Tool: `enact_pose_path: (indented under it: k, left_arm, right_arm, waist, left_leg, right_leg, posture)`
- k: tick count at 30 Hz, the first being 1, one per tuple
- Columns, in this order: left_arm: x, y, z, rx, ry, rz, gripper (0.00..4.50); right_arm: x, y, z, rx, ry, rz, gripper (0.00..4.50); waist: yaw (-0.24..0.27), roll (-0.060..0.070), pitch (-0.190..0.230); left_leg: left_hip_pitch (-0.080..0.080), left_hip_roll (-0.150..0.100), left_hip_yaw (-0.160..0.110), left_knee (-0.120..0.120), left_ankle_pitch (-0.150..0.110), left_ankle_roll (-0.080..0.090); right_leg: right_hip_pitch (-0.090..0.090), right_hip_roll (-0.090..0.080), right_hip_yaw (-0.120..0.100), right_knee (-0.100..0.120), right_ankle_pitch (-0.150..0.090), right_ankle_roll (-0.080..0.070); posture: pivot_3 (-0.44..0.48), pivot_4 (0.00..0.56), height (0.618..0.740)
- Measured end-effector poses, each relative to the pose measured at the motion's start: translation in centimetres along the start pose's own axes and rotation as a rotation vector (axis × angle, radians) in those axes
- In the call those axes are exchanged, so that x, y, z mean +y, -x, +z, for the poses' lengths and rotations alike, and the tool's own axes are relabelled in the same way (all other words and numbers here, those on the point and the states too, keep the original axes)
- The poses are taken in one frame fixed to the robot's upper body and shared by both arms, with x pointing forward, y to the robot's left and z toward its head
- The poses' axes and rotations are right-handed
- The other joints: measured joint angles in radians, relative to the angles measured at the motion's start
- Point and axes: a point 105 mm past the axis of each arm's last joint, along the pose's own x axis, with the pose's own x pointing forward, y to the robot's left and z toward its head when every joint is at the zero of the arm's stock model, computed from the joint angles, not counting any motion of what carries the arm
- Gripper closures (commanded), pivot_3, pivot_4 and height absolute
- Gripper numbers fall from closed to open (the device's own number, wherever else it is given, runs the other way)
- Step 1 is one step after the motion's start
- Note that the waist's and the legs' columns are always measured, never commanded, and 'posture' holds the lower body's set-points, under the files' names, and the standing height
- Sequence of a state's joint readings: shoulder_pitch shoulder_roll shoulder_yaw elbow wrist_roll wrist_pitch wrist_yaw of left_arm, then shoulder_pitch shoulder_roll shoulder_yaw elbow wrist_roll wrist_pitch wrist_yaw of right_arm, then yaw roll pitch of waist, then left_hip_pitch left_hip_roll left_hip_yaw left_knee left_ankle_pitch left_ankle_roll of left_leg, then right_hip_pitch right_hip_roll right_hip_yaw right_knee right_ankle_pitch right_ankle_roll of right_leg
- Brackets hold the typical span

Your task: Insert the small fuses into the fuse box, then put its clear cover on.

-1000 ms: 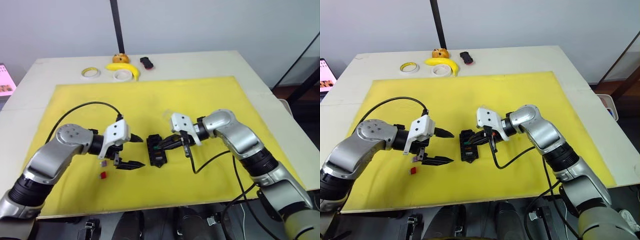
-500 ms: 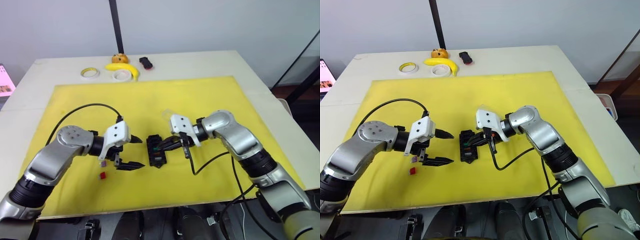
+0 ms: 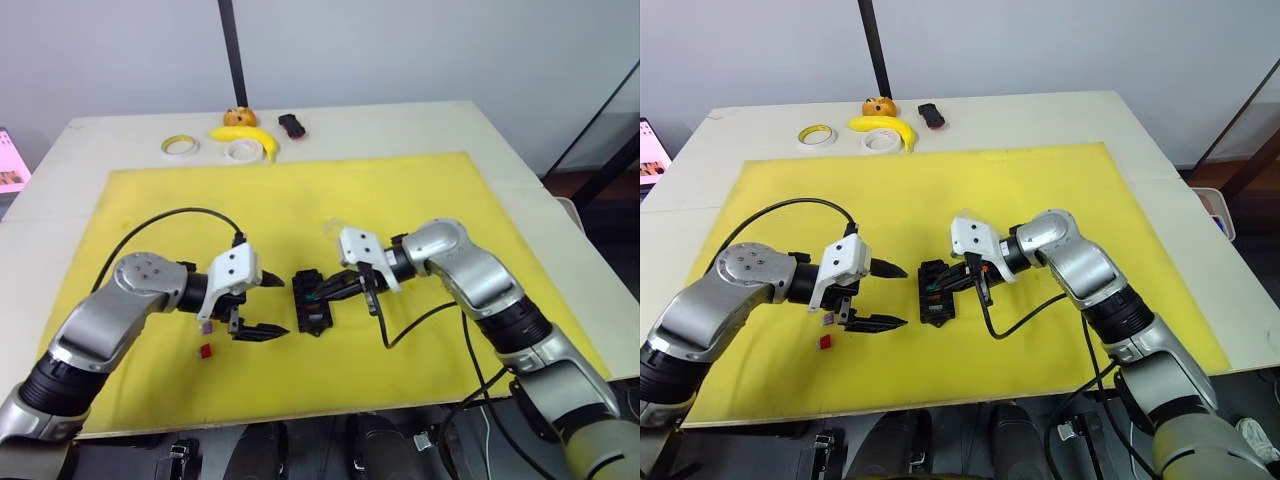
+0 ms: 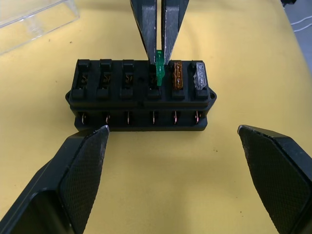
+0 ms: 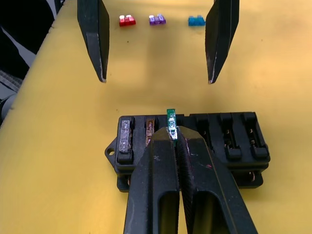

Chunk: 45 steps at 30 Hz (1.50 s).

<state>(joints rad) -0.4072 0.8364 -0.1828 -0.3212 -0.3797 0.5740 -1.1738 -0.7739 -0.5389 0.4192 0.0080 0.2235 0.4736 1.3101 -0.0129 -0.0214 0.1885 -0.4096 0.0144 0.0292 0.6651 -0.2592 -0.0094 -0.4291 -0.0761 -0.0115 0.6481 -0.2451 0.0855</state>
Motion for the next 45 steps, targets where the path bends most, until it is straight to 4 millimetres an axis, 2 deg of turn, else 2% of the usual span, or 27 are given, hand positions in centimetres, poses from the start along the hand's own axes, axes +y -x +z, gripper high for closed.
enact_pose_path:
  k: [9, 45]
  left_arm:
    - [0.0, -0.1, 0.0, -0.004, 0.0, -0.001, 0.05]
    - [0.0, -0.3, -0.2, -0.003, -0.003, 0.008, 0.05]
  right_arm:
    - [-0.1, 0.0, 0.5, -0.008, 0.012, 0.0, 4.5]
    - [-0.4, 0.0, -0.8, 0.033, 0.036, 0.001, 4.5]
  waist:
    - [0.001, 0.0, 0.0]
    - [0.001, 0.0, 0.0]
  left_leg:
    - [0.0, 0.0, 0.0, 0.0, 0.0, 0.0]
    - [0.0, 0.0, 0.0, 0.0, 0.0, 0.0]
  right_leg:
    - [0.0, 0.0, 0.0, 0.0, 0.0, 0.0]
    - [0.0, 0.0, 0.0, 0.0, 0.0, 0.0]
  posture:
    - [0.0, 0.15, 0.74]
    - [0.0, 0.15, 0.74]
